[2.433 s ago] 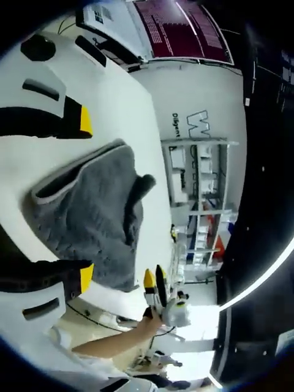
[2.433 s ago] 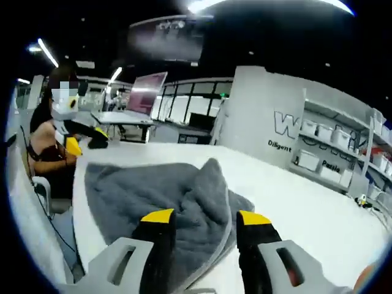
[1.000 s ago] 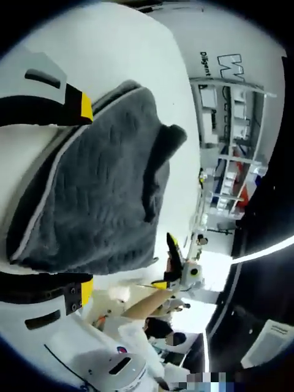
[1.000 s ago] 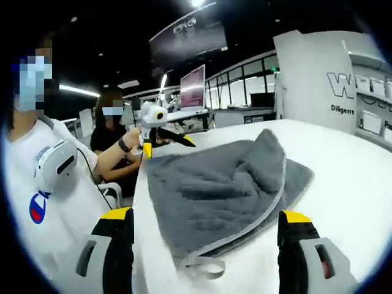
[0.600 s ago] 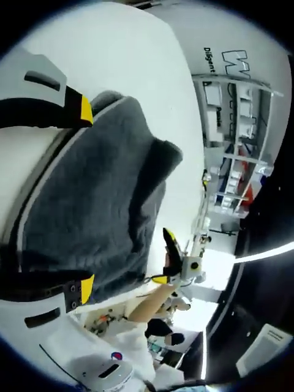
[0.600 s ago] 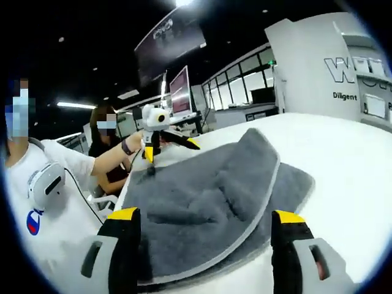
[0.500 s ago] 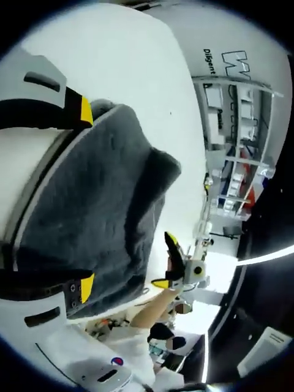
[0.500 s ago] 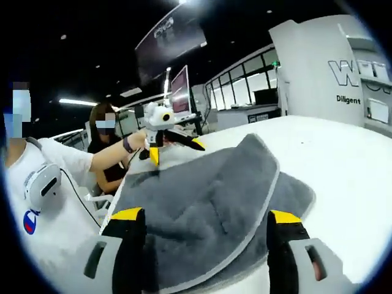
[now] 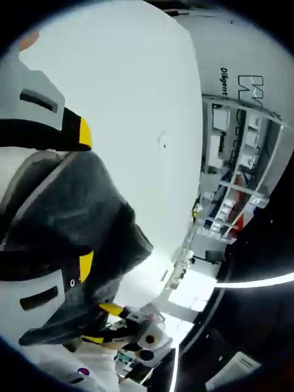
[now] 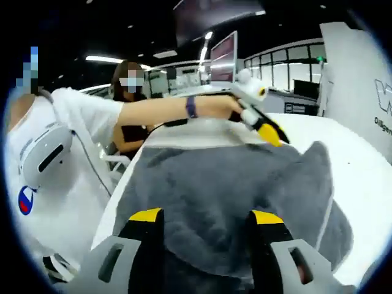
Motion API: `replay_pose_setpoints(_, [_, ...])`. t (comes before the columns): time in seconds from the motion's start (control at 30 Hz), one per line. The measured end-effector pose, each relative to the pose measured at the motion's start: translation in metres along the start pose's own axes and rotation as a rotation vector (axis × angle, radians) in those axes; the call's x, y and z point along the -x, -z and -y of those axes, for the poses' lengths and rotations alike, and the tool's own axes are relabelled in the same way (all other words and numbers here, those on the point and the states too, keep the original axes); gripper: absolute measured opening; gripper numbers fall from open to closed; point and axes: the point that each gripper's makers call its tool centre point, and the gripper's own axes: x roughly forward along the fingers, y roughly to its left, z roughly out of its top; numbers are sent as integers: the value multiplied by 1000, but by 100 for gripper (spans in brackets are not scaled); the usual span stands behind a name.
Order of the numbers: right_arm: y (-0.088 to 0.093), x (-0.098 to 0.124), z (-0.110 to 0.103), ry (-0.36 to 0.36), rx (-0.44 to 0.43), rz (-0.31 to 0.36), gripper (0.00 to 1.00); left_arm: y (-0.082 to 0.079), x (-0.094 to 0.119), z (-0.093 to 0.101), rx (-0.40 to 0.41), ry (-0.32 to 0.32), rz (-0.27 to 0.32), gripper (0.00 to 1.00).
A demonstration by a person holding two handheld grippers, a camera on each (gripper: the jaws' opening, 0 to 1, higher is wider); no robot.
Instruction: Open the folded towel by lifting each exposed corner and separating the folded layers until the towel lies flat within the target outline without major curled edges
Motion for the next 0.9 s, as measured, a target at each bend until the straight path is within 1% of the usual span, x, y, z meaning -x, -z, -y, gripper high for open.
replay_pose_setpoints(0.03, [5,-4,-18,-28,8,-26,54,1,-3,1,2,19,-5,46])
replay_pose_setpoints(0.07, [8,-5,-26,-40,4,-36,54,2,-5,0,10,25,-5,40])
replay_pose_setpoints(0.13, [13,-7,-45,-57,-14,-50,54,3,-7,1,5,20,1,33])
replay_pose_setpoints(0.17, [14,-6,-51,-53,-13,-50,54,-1,-7,-3,-32,1,21,28])
replay_pose_setpoints(0.2, [17,-5,-56,-41,-14,-57,55,-2,-6,-3,-61,-2,28,23])
replay_pose_setpoints(0.23, [20,-3,-58,-20,-20,-71,56,-2,-5,-3,-57,3,23,17])
replay_pose_setpoints(0.27, [22,0,-59,7,-26,-71,56,-2,-4,-3,-58,3,25,8])
replay_pose_setpoints(0.3, [21,3,-60,23,-22,-59,55,-2,-4,0,-55,22,19,1])
replay_pose_setpoints(0.33, [20,6,-61,40,-30,-45,54,-3,-3,3,-65,26,24,1])
replay_pose_setpoints(0.37, [16,12,-59,84,-50,-7,52,-5,-2,4,-118,18,31,1])
replay_pose_setpoints(0.4, [13,16,-58,108,-57,13,49,-4,-1,4,-128,10,21,1])
replay_pose_setpoints(0.43, [8,26,-58,151,-46,53,47,-4,-1,5,-141,-3,15,1])
replay_pose_setpoints(0.5, [6,33,-62,167,-46,76,44,-3,-1,7,-141,-3,8,0])
replay_pose_setpoints(0.53, [8,42,-68,200,-75,92,43,-3,0,11,-127,14,8,0])
replay_pose_setpoints(0.57, [16,47,-74,229,-69,58,41,-4,1,15,-113,32,8,0])
replay_pose_setpoints(0.63, [29,49,-81,254,-68,1,40,-11,6,20,-129,34,41,0])
replay_pose_setpoints(0.67, [37,48,-86,263,-96,-25,38,-16,9,23,-116,36,67,0])
replay_pose_setpoints(0.7, [45,46,-86,280,-134,-42,36,-23,13,31,-99,50,108,0])
replay_pose_setpoints(0.73, [54,44,-85,290,-163,-72,35,-27,16,37,-98,65,130,0])
replay_pose_setpoints(0.8, [72,42,-78,326,-198,-134,35,-36,27,63,-100,115,197,0])
replay_pose_setpoints(0.83, [81,42,-71,350,-184,-178,33,-35,30,74,-102,125,211,0])
replay_pose_setpoints(0.87, [79,42,-65,357,-151,-164,26,-36,36,86,-108,137,237,0])
replay_pose_setpoints(0.9, [76,44,-59,359,-165,-153,25,-36,42,97,-107,146,260,0])
